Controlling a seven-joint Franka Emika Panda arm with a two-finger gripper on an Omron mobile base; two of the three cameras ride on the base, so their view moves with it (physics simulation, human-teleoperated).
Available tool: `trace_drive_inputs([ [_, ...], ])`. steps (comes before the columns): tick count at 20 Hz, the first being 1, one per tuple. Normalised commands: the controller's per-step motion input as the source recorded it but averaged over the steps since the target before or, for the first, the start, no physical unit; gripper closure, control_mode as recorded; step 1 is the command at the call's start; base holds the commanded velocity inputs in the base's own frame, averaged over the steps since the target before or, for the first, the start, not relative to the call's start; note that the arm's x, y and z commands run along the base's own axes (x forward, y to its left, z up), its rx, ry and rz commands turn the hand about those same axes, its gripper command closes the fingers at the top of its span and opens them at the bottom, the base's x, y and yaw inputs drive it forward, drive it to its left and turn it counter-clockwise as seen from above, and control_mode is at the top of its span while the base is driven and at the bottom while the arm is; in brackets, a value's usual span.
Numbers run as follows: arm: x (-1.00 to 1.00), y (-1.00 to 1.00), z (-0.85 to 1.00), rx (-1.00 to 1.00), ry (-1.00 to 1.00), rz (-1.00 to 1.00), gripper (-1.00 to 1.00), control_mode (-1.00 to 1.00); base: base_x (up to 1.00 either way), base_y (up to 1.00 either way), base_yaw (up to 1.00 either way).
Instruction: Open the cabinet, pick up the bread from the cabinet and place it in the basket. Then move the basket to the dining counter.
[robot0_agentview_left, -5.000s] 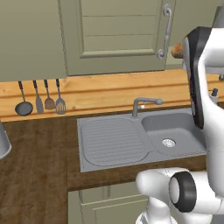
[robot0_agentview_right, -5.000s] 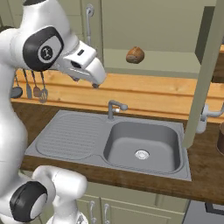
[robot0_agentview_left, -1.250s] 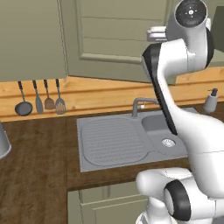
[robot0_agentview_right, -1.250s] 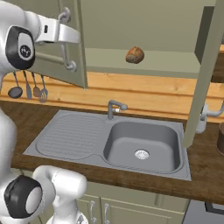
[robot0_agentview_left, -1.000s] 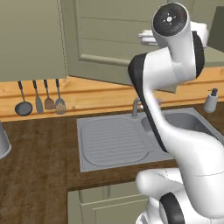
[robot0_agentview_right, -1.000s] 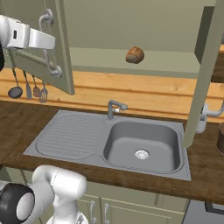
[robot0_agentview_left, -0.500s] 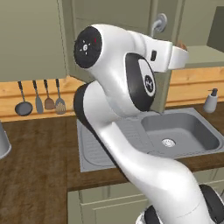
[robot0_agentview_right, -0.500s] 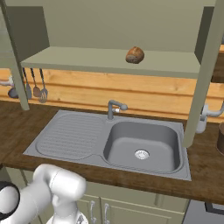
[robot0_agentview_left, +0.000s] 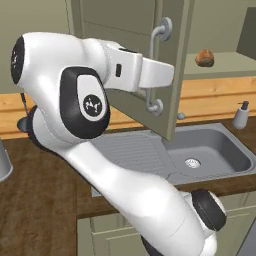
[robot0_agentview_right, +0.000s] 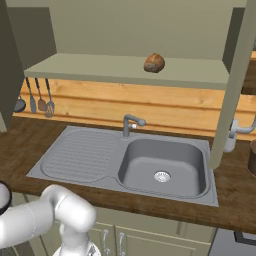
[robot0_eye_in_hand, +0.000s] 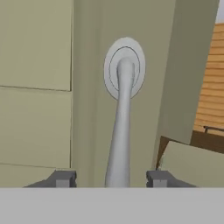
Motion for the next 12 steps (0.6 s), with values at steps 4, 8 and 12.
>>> trace_drive_inputs([
  [4,-0.32,0.2,0.0,0.0,0.0,-0.1,-1.0,-1.0,0.0,0.0,0.0],
  [8,-0.68,-0.21,-0.05,0.02,0.0,-0.01,-1.0,-1.0,0.0,0.0,0.0],
  [12,-0.91,-0.84,-0.34,0.23,-0.04,0.14,-1.0,-1.0,0.0,0.0,0.0],
])
